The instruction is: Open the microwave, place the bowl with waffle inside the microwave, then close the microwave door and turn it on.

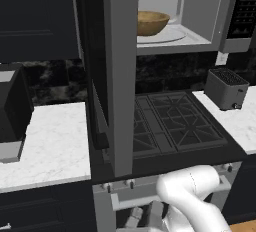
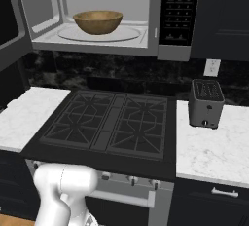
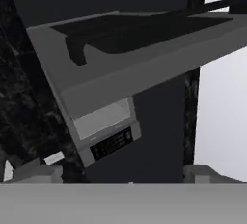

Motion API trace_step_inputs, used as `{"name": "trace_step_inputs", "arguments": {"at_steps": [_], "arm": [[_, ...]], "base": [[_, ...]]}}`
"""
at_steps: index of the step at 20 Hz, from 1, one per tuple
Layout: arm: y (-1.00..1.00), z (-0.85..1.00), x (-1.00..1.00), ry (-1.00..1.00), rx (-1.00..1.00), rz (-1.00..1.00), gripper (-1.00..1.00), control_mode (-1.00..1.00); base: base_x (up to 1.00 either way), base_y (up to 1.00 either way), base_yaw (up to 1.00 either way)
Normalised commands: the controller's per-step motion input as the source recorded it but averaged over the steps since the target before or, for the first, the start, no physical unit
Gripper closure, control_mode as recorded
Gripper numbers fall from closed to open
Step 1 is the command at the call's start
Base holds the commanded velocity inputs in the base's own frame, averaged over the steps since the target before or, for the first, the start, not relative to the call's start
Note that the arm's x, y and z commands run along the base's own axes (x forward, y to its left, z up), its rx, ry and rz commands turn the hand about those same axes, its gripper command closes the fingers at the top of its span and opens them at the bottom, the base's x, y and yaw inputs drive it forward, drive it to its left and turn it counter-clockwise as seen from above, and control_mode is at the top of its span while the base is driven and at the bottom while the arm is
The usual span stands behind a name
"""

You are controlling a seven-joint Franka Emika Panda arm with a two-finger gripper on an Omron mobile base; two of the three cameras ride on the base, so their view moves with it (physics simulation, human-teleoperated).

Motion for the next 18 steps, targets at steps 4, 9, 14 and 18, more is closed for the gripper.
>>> {"name": "trace_step_inputs", "arguments": {"at_steps": [4, 9, 14, 18], "arm": [[0.34, -0.48, 0.52, -0.05, -0.31, -0.13, -1.0, -1.0], [0.33, -0.62, 0.6, 0.0, -0.3, -0.14, -1.0, -1.0], [0.31, -0.46, 0.68, 0.01, -0.17, -0.13, -1.0, -1.0], [0.34, -0.18, 0.66, 0.0, -0.1, -0.15, -1.0, -1.0]], "base": [[0.0, 0.0, 0.0], [0.0, 0.0, 0.0], [0.0, 0.0, 0.0], [0.0, 0.0, 0.0]]}}
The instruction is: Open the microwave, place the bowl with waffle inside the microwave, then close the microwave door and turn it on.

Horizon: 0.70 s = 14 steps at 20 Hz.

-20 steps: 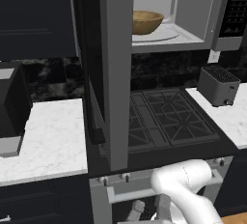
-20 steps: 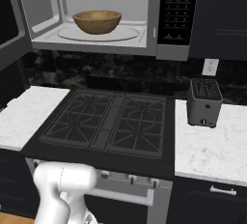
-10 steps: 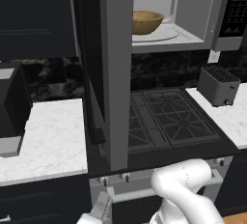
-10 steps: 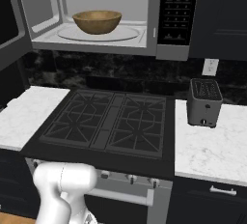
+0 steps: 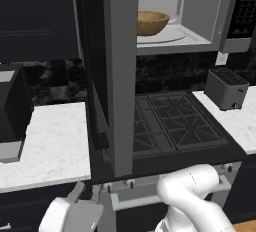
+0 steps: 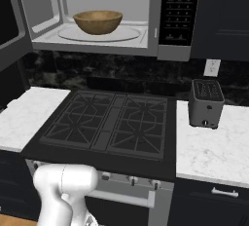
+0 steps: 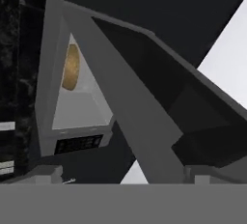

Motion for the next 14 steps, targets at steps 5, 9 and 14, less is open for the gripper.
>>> {"name": "trace_step_inputs", "arguments": {"at_steps": [5, 9, 14], "arm": [[0.47, -0.06, 0.68, 0.03, -0.09, -0.19, -1.0, -1.0], [0.47, -0.11, 0.73, 0.09, -0.09, -0.19, -1.0, -1.0], [0.46, -0.16, 0.71, 0.08, -0.09, -0.18, -1.0, -1.0]], "base": [[0.0, 0.0, 0.0], [0.0, 0.0, 0.0], [0.0, 0.0, 0.0]]}}
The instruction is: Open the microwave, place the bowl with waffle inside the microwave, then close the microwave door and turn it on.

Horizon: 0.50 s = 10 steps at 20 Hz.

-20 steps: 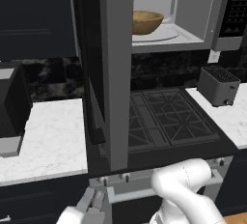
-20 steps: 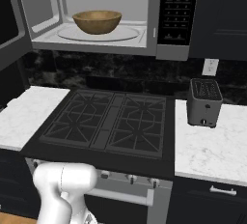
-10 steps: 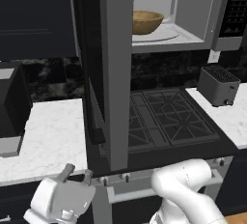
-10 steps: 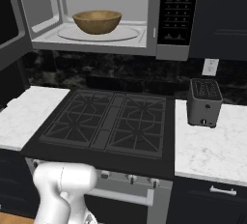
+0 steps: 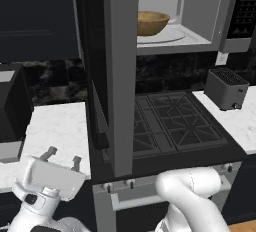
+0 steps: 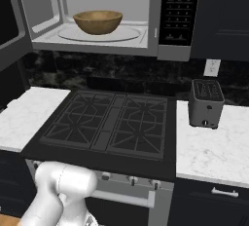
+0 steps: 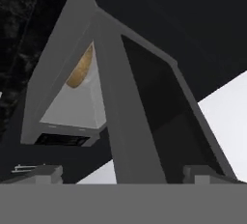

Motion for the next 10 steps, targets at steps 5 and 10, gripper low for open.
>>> {"name": "trace_step_inputs", "arguments": {"at_steps": [5, 10], "arm": [[0.39, 0.01, 0.63, 0.07, -0.08, -0.18, -1.0, -1.0], [0.23, 0.11, 0.42, 0.12, -0.06, -0.19, -1.0, -1.0]], "base": [[0.0, 0.0, 0.0], [0.0, 0.0, 0.0]]}}
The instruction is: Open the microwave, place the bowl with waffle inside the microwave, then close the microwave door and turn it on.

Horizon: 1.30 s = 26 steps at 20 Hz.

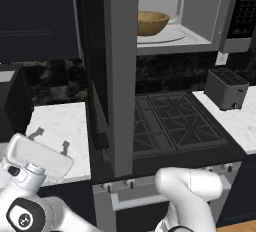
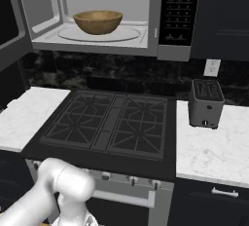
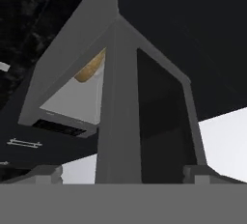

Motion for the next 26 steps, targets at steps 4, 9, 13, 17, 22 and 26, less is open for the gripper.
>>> {"name": "trace_step_inputs", "arguments": {"at_steps": [4, 9, 13, 17, 22, 26], "arm": [[0.03, 0.29, 0.28, 0.15, -0.03, -0.18, -1.0, -1.0], [0.0, 0.4, 0.22, 0.09, -0.01, -0.17, -1.0, -1.0], [-0.03, 0.38, 0.06, 0.01, 0.0, -0.16, -1.0, -1.0], [-0.39, 0.25, 0.0, 0.02, 0.0, -0.18, -1.0, -1.0], [-0.58, 0.24, 0.0, 0.02, 0.0, -0.19, -1.0, -1.0], [-0.72, 0.29, 0.0, 0.06, 0.01, -0.18, -1.0, -1.0]], "base": [[0.0, 0.0, 0.0], [0.0, 0.0, 0.0], [0.0, 0.0, 0.0], [0.0, 0.0, 0.0], [0.0, 0.0, 0.0], [0.0, 0.0, 0.0]]}}
